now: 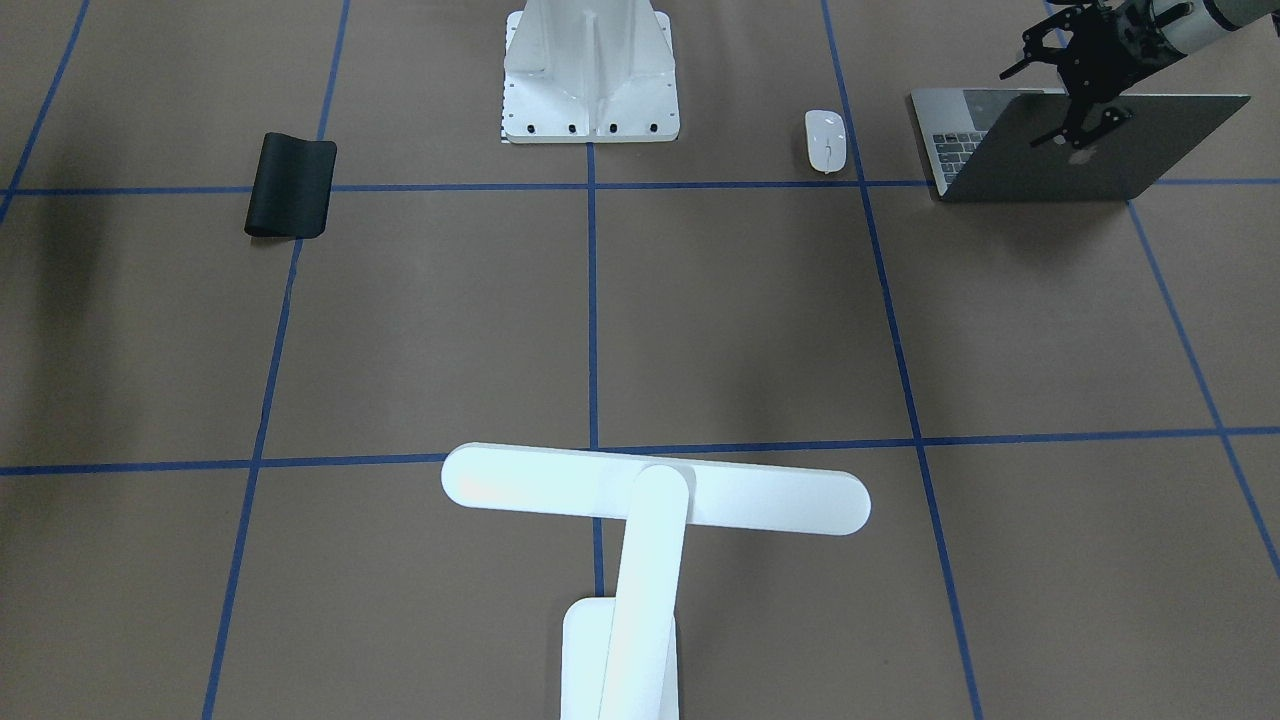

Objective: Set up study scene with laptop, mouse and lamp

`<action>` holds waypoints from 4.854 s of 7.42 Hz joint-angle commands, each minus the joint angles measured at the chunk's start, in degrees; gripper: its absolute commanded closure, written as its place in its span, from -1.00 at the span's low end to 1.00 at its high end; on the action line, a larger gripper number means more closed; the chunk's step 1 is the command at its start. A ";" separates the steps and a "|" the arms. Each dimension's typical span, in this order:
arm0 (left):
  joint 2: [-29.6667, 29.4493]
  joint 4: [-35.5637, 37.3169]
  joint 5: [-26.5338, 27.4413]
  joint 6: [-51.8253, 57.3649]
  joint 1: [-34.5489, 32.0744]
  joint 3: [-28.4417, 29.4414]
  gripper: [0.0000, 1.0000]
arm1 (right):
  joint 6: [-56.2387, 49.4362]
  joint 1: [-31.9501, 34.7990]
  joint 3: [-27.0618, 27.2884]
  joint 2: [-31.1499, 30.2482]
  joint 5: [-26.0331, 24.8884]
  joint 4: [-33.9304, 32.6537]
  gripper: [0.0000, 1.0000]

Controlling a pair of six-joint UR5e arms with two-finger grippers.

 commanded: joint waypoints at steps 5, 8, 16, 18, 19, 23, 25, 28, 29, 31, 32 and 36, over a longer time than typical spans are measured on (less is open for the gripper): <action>0.60 0.09 0.45 11.81 -0.36 0.17 -0.77 | 0.09 0.00 0.02 0.00 0.09 0.00 -1.00; 1.21 -0.09 4.67 16.14 -0.63 0.00 -0.67 | 0.09 0.00 -0.07 0.00 0.09 0.00 -1.00; 2.88 -0.44 4.67 21.66 -0.81 0.08 0.29 | 0.09 0.00 -0.07 -0.09 0.09 -0.09 -1.00; 2.89 -0.53 4.67 21.77 -0.90 0.00 0.46 | -0.18 0.00 -0.94 -0.09 0.09 -0.09 -1.00; 2.89 -1.22 4.67 21.77 -0.98 0.00 0.58 | -0.18 0.00 -0.94 -0.09 0.09 -0.09 -1.00; 2.97 -1.49 4.67 21.77 -2.91 0.08 0.96 | -0.09 0.00 -0.94 -0.09 0.09 -0.09 -1.00; 3.15 -1.49 4.67 21.86 -3.71 0.09 1.00 | -0.18 0.00 -1.03 -0.09 0.09 -0.09 -1.00; 2.28 -1.75 4.50 21.86 -5.20 -0.35 1.00 | 0.08 0.00 -1.03 -0.09 0.17 0.00 -1.00; 2.10 -1.67 4.32 21.77 -5.46 -2.09 1.00 | -0.09 0.00 -1.12 -0.09 0.09 -0.09 -1.00; -0.34 -1.23 4.32 21.25 -7.48 -3.69 1.00 | 0.00 0.00 -1.12 -0.09 -0.09 0.00 -1.00; -2.02 0.42 4.23 21.07 -7.40 -3.78 1.00 | 0.09 0.00 -1.47 -0.18 -0.18 0.00 -1.00; -20.44 16.22 4.67 21.15 -7.05 -3.78 1.00 | 0.35 0.00 -5.59 -0.18 -0.53 0.00 -1.00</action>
